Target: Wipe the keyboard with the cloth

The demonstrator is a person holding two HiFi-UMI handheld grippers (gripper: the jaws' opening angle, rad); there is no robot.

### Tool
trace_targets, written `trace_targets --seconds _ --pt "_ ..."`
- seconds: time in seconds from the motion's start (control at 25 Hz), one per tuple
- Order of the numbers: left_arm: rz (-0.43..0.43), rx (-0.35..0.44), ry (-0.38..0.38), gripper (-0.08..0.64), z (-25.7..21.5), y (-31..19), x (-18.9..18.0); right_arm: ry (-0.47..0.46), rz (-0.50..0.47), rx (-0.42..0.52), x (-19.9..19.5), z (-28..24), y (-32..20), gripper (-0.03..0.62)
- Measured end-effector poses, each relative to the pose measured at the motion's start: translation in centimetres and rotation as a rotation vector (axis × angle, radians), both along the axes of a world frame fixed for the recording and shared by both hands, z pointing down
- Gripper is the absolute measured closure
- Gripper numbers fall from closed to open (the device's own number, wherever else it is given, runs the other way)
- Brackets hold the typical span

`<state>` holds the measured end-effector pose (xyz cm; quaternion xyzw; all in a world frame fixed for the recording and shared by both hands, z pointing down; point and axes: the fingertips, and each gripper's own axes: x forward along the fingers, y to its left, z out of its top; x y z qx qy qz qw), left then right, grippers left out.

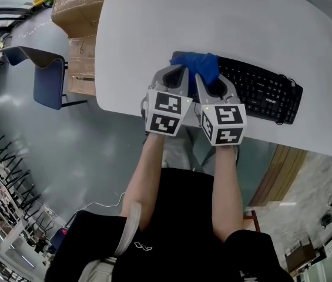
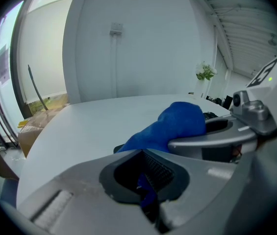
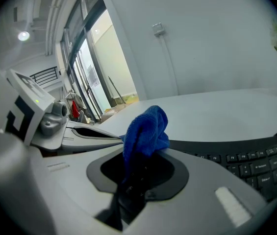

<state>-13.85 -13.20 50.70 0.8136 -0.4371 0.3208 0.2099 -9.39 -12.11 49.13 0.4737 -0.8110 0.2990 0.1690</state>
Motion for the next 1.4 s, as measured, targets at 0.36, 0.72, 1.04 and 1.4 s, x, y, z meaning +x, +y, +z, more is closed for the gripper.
trace_targets --seconds 0.36,0.72,1.04,1.4 --pt "0.004 -0.012 0.003 0.563 0.0 0.3 1.6 0.005 -0.001 -0.005 1.6 -0.1 0.2 0.503" --pt "-0.002 -0.033 0.030 0.563 0.1 0.5 3.8 0.015 0.017 -0.011 3.8 -0.1 0.5 0.503" --pt "0.023 -0.043 0.038 0.563 0.1 0.6 6.0 0.020 0.040 -0.017 6.0 -0.1 0.8 0.503" --pt "0.056 -0.046 0.044 0.563 0.2 0.7 8.4 0.019 0.076 -0.019 8.4 -0.1 1.1 0.503"
